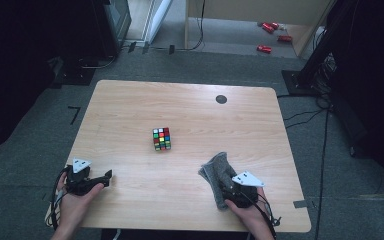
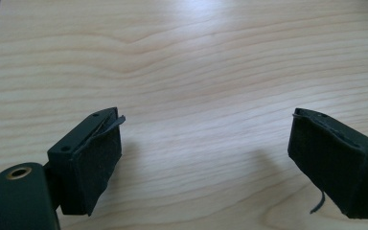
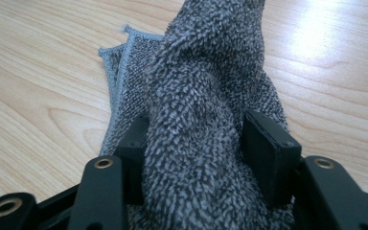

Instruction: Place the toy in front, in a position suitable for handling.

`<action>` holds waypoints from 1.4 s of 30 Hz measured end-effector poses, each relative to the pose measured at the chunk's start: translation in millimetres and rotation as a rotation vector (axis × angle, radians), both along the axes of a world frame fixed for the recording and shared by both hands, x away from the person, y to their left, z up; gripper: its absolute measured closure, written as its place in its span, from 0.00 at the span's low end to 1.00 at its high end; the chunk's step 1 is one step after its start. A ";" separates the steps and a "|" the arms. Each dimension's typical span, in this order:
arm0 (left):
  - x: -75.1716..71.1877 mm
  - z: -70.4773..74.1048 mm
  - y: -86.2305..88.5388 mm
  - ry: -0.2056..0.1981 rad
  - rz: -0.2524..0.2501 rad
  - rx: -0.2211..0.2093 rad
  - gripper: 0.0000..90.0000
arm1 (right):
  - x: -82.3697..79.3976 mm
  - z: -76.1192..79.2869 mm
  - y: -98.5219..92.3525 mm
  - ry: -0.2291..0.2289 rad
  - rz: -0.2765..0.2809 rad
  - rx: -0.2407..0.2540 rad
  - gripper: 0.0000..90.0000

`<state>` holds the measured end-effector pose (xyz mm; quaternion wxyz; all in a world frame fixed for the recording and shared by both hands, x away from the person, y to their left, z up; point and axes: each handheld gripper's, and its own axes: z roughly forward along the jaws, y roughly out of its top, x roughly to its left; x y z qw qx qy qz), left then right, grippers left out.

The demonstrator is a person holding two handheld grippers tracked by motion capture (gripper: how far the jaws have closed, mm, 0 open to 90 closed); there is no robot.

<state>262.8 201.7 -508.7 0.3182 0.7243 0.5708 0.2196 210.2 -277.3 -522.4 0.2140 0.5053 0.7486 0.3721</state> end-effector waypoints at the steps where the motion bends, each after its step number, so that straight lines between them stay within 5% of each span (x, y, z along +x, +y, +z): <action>1: 0.5 1.4 -3.4 -0.004 -0.007 -0.002 0.12 | 0.0 0.0 0.1 0.000 0.001 -0.001 0.56; 13: 10.9 9.8 -57.3 -0.010 -0.121 0.005 0.12 | -3.1 0.0 5.3 -0.022 0.023 -0.036 0.72; 24: 24.8 14.0 -107.8 -0.018 -0.184 -0.022 0.12 | -3.2 0.0 5.9 -0.025 0.023 -0.041 0.71; 29: 32.0 17.1 -128.7 -0.044 -0.189 -0.003 0.12 | -3.2 -0.1 5.9 -0.030 0.025 -0.046 0.71; 42: 50.6 10.8 -164.2 -0.052 -0.150 -0.034 0.12 | -3.8 0.0 6.6 -0.028 0.024 -0.046 0.71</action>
